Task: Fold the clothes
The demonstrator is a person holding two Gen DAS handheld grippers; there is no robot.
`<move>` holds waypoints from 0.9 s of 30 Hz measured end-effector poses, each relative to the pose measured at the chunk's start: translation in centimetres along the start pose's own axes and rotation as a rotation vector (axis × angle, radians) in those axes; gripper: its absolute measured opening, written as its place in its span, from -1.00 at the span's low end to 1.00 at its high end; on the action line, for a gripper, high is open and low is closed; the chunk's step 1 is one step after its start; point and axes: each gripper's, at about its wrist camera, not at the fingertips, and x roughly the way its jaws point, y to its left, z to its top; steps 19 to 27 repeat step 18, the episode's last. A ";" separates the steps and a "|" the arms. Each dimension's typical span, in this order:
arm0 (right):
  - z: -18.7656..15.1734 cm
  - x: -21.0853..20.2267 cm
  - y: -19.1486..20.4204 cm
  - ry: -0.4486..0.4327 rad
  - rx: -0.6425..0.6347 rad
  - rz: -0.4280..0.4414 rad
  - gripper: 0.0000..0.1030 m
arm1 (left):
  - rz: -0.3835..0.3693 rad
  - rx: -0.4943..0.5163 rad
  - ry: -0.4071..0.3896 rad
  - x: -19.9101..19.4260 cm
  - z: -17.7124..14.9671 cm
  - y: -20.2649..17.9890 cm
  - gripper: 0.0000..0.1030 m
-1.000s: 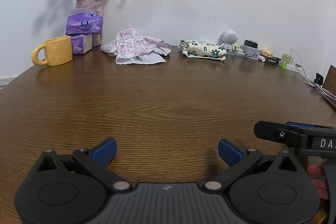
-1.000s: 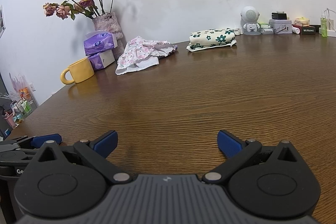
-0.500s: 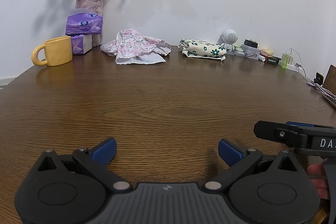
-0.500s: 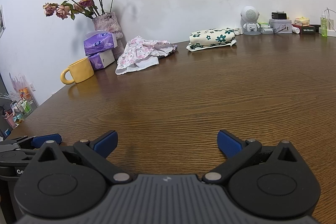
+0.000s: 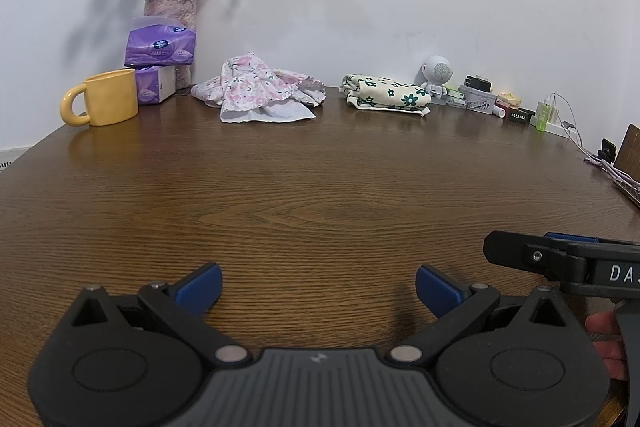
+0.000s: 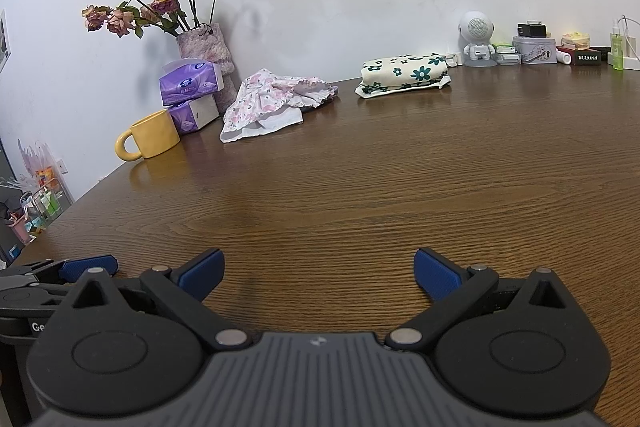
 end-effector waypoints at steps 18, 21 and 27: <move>0.1 0.0 -0.1 0.003 0.003 0.003 0.99 | -0.015 -0.008 -0.006 -0.1 0.0 0.3 1.00; 0.1 0.0 -0.1 0.003 0.003 0.003 0.99 | -0.015 -0.008 -0.006 -0.1 0.0 0.3 1.00; 0.1 0.0 -0.1 0.003 0.003 0.003 0.99 | -0.015 -0.008 -0.006 -0.1 0.0 0.3 1.00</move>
